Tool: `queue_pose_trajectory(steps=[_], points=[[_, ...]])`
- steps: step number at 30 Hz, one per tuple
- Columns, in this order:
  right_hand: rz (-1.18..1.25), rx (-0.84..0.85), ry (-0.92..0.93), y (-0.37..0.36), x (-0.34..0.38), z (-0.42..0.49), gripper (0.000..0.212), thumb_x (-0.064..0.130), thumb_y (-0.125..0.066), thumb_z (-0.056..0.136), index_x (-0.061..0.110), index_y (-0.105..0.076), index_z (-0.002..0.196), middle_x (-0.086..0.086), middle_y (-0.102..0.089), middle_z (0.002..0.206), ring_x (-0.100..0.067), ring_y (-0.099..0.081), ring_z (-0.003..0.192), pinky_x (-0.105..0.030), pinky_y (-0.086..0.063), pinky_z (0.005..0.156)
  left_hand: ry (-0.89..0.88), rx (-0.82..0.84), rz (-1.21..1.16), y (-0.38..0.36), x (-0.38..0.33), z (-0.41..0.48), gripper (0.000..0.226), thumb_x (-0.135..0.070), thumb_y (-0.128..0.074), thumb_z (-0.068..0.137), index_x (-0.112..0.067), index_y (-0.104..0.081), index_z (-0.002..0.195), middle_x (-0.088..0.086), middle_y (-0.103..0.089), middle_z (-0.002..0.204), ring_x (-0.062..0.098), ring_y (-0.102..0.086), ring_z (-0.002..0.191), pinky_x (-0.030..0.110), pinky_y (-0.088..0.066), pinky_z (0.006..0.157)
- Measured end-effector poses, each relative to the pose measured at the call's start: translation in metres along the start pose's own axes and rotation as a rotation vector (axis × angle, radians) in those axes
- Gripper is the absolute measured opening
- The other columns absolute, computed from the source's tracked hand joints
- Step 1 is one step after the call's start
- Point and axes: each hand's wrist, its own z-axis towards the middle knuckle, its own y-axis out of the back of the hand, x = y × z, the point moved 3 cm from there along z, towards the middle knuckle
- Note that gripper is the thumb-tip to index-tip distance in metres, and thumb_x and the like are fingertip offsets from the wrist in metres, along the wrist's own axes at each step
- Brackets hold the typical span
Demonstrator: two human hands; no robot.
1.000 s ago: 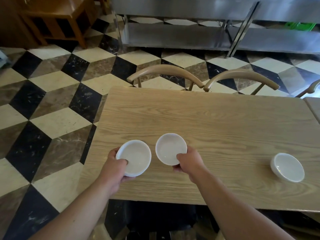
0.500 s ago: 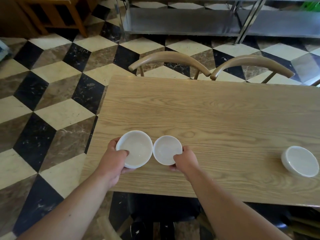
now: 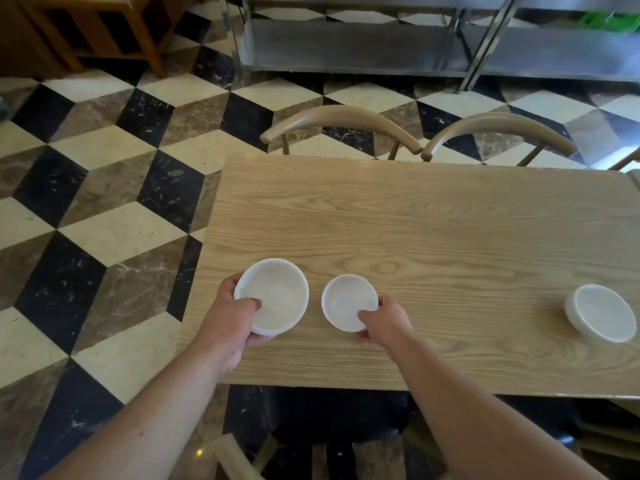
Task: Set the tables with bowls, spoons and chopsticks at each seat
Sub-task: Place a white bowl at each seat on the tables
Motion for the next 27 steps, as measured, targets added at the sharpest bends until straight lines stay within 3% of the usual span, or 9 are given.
queue_pose_trajectory(steps=[2,4,7,10,12,15,19,23,27], points=[[-0.244,-0.226,0.128,0.006,0.013,-0.016,0.06,0.03,-0.065,0.096,0.019,-0.041,0.15,-0.003,-0.062,0.12,-0.031,-0.075,0.089,-0.037,-0.057,0.069,-0.006,0.025,-0.003,0.013,-0.005,0.002,0.052,-0.002,-0.054,0.102,-0.04,-0.052,0.136,0.005,-0.051,0.135,0.039,-0.059,0.123,0.057,-0.067,0.077],[-0.261,-0.345,0.277,-0.005,0.044,-0.045,0.05,0.039,-0.062,0.1,0.022,-0.049,0.145,-0.006,-0.064,0.128,-0.032,-0.07,0.105,-0.036,-0.048,0.075,-0.011,0.053,-0.006,0.034,-0.015,0.004,0.051,-0.002,-0.054,0.102,-0.04,-0.053,0.136,0.004,-0.052,0.133,0.038,-0.059,0.121,0.056,-0.068,0.076],[-0.101,-0.049,0.338,-0.065,0.113,-0.093,0.031,0.049,-0.054,0.105,0.026,-0.065,0.122,-0.001,-0.073,0.103,-0.024,-0.074,0.087,-0.036,-0.058,0.069,-0.021,0.08,0.031,0.072,-0.035,0.009,0.047,-0.003,-0.054,0.102,-0.04,-0.053,0.132,0.002,-0.053,0.128,0.035,-0.06,0.116,0.057,-0.068,0.08],[-0.098,0.246,0.307,-0.161,0.179,-0.14,0.03,0.05,-0.052,0.106,0.028,-0.062,0.125,-0.006,-0.071,0.114,-0.026,-0.075,0.086,-0.045,-0.066,0.073,-0.057,0.137,0.074,0.137,-0.068,0.016,0.047,-0.006,-0.054,0.103,-0.038,-0.051,0.136,0.0,-0.052,0.127,0.035,-0.056,0.121,0.058,-0.067,0.084],[-0.16,0.247,0.322,-0.22,0.214,-0.161,0.032,0.035,-0.053,0.108,0.026,-0.058,0.138,-0.008,-0.066,0.121,-0.025,-0.069,0.089,-0.052,-0.067,0.077,-0.1,0.176,0.129,0.193,-0.097,0.023,0.044,-0.009,-0.056,0.104,-0.038,-0.049,0.136,-0.002,-0.052,0.125,0.032,-0.056,0.119,0.053,-0.068,0.083],[-0.186,0.235,0.321,-0.305,0.269,-0.186,0.04,0.019,-0.058,0.106,0.028,-0.054,0.145,-0.006,-0.059,0.129,-0.028,-0.064,0.102,-0.049,-0.068,0.076,-0.151,0.187,0.168,0.296,-0.144,0.033,0.04,-0.019,-0.063,0.104,-0.041,-0.05,0.134,-0.003,-0.054,0.13,0.028,-0.057,0.118,0.048,-0.068,0.085],[-0.196,0.238,0.384,-0.4,0.331,-0.218,0.04,0.02,-0.066,0.103,0.033,-0.052,0.139,0.0,-0.058,0.129,-0.027,-0.063,0.109,-0.042,-0.069,0.078,-0.142,0.173,0.087,0.403,-0.196,0.037,0.04,-0.029,-0.066,0.105,-0.04,-0.049,0.139,0.001,-0.054,0.132,0.025,-0.058,0.118,0.035,-0.068,0.081],[-0.044,0.256,0.379,-0.453,0.375,-0.227,0.04,0.016,-0.059,0.105,0.028,-0.052,0.143,-0.001,-0.057,0.123,-0.023,-0.06,0.097,-0.03,-0.066,0.06,-0.187,0.159,0.026,0.459,-0.227,0.061,0.04,-0.052,-0.06,0.105,-0.038,-0.053,0.141,0.001,-0.059,0.133,0.022,-0.065,0.119,0.033,-0.068,0.081],[0.138,0.219,0.3,-0.465,0.441,-0.194,0.037,0.01,-0.053,0.106,0.02,-0.051,0.142,0.0,-0.054,0.108,-0.027,-0.063,0.094,-0.043,-0.069,0.069,-0.209,0.191,0.018,0.466,-0.288,0.125,0.041,-0.06,-0.056,0.104,-0.038,-0.058,0.138,0.002,-0.059,0.139,0.023,-0.066,0.124,0.034,-0.067,0.082]])
